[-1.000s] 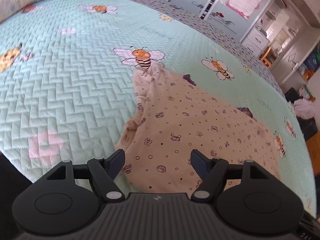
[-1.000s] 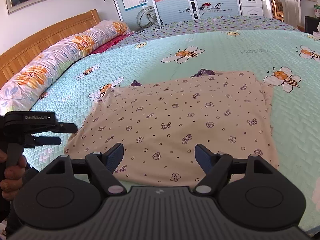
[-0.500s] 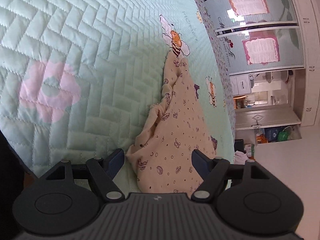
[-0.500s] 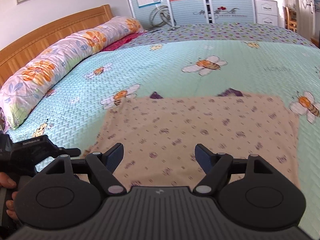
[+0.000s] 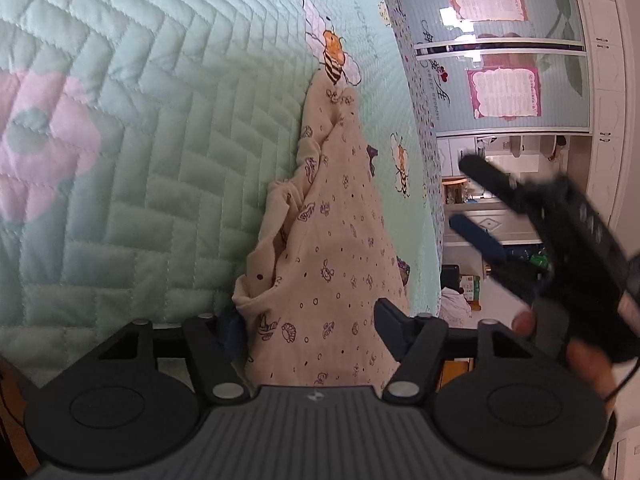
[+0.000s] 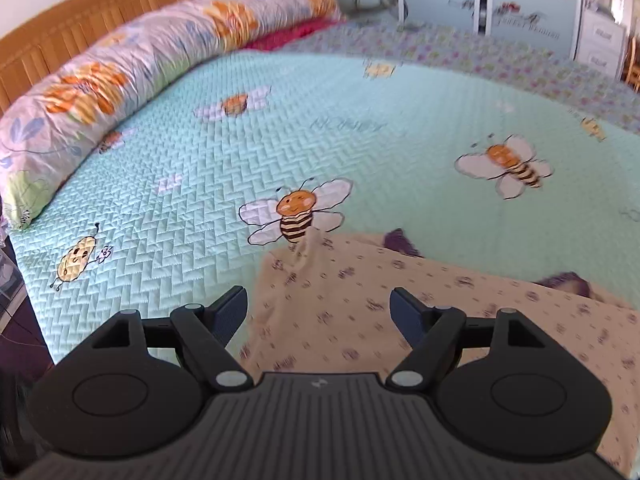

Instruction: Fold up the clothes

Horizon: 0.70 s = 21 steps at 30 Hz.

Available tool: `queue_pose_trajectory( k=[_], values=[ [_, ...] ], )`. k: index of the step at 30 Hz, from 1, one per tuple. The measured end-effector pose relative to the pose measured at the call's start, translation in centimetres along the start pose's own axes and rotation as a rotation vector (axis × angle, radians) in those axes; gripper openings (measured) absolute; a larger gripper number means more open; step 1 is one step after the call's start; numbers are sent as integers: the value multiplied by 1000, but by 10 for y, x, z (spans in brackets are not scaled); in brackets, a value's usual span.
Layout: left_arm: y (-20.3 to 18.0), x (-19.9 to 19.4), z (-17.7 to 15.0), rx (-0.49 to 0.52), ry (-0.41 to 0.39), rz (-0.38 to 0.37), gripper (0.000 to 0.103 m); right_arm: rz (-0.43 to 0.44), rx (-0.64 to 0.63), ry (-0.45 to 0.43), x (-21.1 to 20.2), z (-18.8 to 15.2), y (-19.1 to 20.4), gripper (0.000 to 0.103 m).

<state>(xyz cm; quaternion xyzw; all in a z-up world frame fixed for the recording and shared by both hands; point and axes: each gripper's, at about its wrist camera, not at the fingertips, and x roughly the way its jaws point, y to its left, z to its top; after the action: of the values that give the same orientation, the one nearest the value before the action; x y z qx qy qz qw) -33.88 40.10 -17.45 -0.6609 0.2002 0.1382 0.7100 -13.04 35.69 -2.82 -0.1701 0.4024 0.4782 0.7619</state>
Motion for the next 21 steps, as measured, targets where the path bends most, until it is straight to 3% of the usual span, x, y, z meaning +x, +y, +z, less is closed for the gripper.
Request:
queue_pose_trajectory(
  k=[4, 8, 15, 21],
  values=[
    [4, 5, -1, 3, 16, 6, 39, -25, -91, 168, 57, 34, 30, 78],
    [22, 6, 0, -36, 38, -27, 14, -107, -117, 282, 107, 42, 50, 78],
    [35, 6, 2, -63, 63, -83, 10, -348, -262, 346, 152, 22, 82, 78],
    [36, 5, 1, -67, 65, -102, 10, -434, -265, 341, 157, 19, 93, 78]
  ],
)
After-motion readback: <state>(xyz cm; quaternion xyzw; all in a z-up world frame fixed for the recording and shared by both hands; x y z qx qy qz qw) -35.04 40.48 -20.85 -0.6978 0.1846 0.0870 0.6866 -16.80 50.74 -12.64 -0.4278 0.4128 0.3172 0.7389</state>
